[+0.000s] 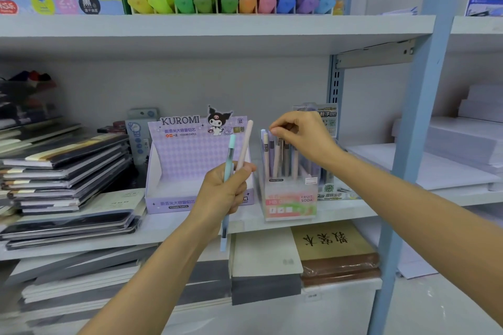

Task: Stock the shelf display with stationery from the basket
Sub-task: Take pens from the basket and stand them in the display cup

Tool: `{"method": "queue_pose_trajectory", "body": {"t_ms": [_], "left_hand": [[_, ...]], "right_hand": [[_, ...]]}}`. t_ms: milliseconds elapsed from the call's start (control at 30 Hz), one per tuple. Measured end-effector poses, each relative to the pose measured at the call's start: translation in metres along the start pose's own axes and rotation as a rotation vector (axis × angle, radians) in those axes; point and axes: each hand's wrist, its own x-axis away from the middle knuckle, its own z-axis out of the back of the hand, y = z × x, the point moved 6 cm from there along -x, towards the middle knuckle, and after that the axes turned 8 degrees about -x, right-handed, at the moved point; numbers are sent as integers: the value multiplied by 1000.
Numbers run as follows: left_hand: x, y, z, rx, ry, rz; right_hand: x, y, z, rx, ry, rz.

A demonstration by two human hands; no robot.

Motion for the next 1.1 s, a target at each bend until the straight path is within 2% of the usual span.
{"method": "queue_pose_trajectory", "body": {"t_ms": [167,367,400,467,533,633,733,800,900,1000,1100], "left_hand": [[-2,-1,-4,10,-12,26],[3,3,-5,-46,-58,-27],[3,4,-5,-51,-59,-33],[5,7,-5,-61,-64,-44],[5,10,-7,-72,-80,-51],[6,13,-6,-73,-59,-40],[7,16,6,4,67,-17],[9,21,14,90,160,-34],[14,32,18,182,261,-94],[18,40,13,239,316,-127],[21,48,6,182,318,-150]], "right_hand": [[0,8,0,-80,92,-66],[4,8,-5,106,42,-72],[4,4,-1,68,66,-84],[6,-4,4,-225,83,-146],[9,-11,2,-535,-15,-213],[15,-17,3,-644,-110,-214],[20,-12,18,-783,2,-239],[28,-8,25,-745,-28,-258],[45,-6,19,-624,-214,-293],[55,-12,13,-580,-330,-275],[55,-21,16,-530,-340,-230]]}}
